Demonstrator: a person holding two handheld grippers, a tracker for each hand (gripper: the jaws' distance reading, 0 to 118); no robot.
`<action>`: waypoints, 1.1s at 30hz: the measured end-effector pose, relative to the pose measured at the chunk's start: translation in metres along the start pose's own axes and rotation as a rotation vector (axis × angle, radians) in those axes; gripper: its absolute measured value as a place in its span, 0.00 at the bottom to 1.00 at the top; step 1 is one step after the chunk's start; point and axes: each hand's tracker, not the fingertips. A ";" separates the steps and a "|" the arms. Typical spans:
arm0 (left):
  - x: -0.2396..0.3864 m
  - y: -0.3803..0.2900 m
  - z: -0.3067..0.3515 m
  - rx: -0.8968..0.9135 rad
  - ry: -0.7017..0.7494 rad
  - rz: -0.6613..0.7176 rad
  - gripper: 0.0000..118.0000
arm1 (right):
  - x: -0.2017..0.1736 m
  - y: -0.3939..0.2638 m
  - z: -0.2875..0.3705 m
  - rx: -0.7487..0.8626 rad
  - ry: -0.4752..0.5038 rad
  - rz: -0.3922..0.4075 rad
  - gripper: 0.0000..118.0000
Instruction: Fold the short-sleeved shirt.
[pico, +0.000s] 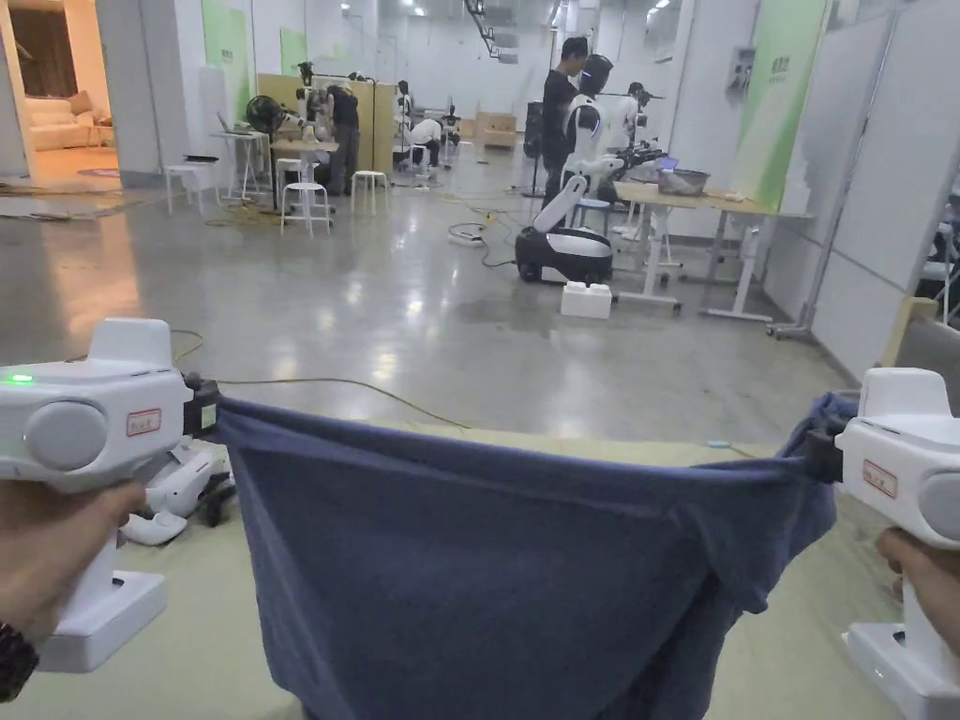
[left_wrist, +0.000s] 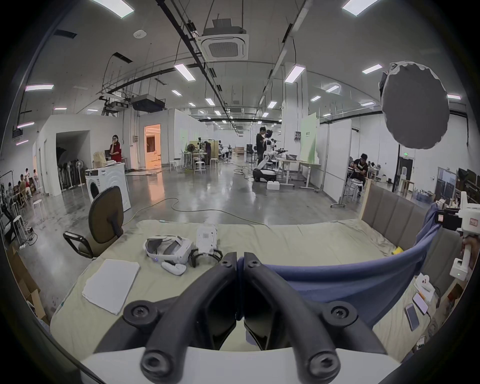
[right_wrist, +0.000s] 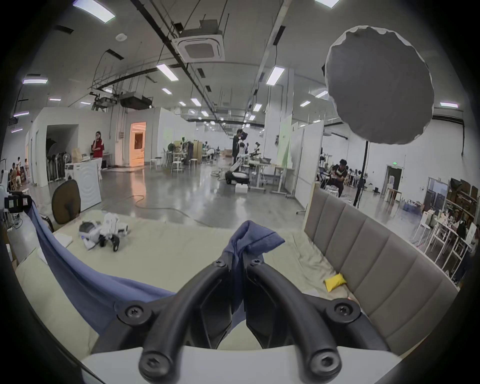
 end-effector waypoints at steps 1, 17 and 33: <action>-0.001 0.006 -0.003 0.000 0.003 0.003 0.00 | 0.004 0.006 -0.009 0.008 -0.001 0.001 0.04; -0.020 0.099 -0.039 0.090 0.065 -0.025 0.00 | -0.020 0.123 -0.046 0.160 -0.064 0.041 0.04; -0.033 -0.104 -0.005 -0.094 0.013 0.014 0.00 | -0.037 -0.065 -0.022 -0.032 -0.046 0.128 0.04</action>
